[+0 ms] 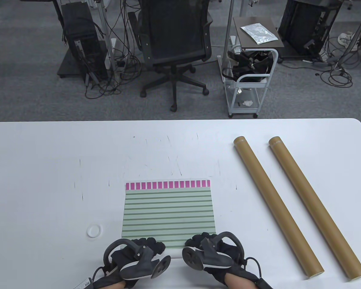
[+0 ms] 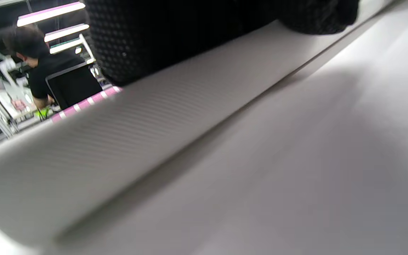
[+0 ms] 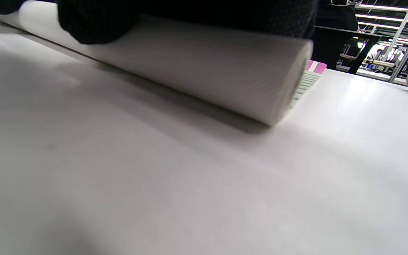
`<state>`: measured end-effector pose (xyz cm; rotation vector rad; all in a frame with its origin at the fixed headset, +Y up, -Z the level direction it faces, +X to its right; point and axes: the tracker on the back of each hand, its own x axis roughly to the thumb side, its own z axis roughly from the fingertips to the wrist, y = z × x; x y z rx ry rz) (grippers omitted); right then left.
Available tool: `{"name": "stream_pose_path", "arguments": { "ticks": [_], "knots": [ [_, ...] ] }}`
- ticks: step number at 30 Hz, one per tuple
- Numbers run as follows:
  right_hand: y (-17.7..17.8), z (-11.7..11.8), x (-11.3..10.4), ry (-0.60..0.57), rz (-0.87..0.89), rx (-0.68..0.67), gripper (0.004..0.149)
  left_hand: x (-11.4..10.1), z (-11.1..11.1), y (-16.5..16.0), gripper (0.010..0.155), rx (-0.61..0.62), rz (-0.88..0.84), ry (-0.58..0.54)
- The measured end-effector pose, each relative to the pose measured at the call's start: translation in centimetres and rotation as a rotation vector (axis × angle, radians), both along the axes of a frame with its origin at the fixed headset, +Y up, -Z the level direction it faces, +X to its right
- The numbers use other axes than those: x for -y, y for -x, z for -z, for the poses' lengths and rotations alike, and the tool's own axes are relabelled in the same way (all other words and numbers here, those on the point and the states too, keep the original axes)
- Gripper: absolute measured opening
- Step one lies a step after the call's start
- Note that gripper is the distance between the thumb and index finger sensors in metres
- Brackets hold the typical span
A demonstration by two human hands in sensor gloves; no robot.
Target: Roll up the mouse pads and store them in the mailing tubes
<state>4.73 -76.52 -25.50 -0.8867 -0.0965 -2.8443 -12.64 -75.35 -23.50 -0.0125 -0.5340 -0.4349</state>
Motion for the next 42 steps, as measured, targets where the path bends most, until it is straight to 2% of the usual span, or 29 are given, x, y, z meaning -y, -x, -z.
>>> {"name": "stream_pose_path", "arguments": {
  "ticks": [4, 6, 10, 13, 16, 22, 27, 29, 31, 34, 36, 42],
  "knots": [
    [0.2, -0.3, -0.6, 0.034, -0.036, 0.019, 0.056, 0.1, 0.4, 0.6, 0.05, -0.024, -0.079, 0.046],
    [0.3, -0.4, -0.7, 0.008, -0.06, 0.01, 0.06, 0.2, 0.5, 0.7, 0.049, -0.028, -0.081, 0.05],
    [0.1, -0.2, -0.5, -0.005, -0.026, 0.02, 0.054, 0.2, 0.7, 0.9, 0.05, -0.047, -0.094, 0.069],
    [0.3, -0.3, -0.9, 0.068, -0.068, -0.003, 0.052, 0.0, 0.7, 1.1, 0.049, -0.032, -0.144, 0.136],
    [0.5, -0.7, -0.8, 0.037, -0.088, -0.021, 0.052, 0.1, 0.4, 1.0, 0.049, -0.019, -0.114, 0.12],
    [0.2, -0.5, -0.6, 0.064, -0.045, -0.004, 0.051, -0.3, -0.6, 0.6, 0.052, 0.04, -0.05, 0.029],
    [0.0, -0.5, -1.5, 0.089, -0.071, 0.016, 0.056, -0.1, 0.4, 1.1, 0.049, -0.028, -0.127, 0.099],
    [-0.1, -0.9, -2.0, 0.003, -0.05, 0.006, 0.057, 0.0, 1.0, 1.4, 0.048, -0.058, -0.149, 0.142],
    [0.0, -1.0, -1.7, -0.011, -0.068, -0.005, 0.056, 0.1, 1.4, 1.6, 0.048, -0.079, -0.167, 0.165],
    [0.0, -0.6, -1.0, -0.042, -0.081, 0.005, 0.053, 0.1, 1.2, 1.6, 0.048, -0.074, -0.143, 0.126],
    [-0.4, -0.2, -0.9, 0.019, -0.02, 0.028, 0.053, -0.2, 0.9, 1.8, 0.05, -0.074, -0.141, 0.081],
    [-0.9, 0.4, -0.6, 0.069, 0.027, 0.071, 0.051, 0.0, 0.8, 1.9, 0.052, -0.064, -0.122, 0.103]
  ]
}}
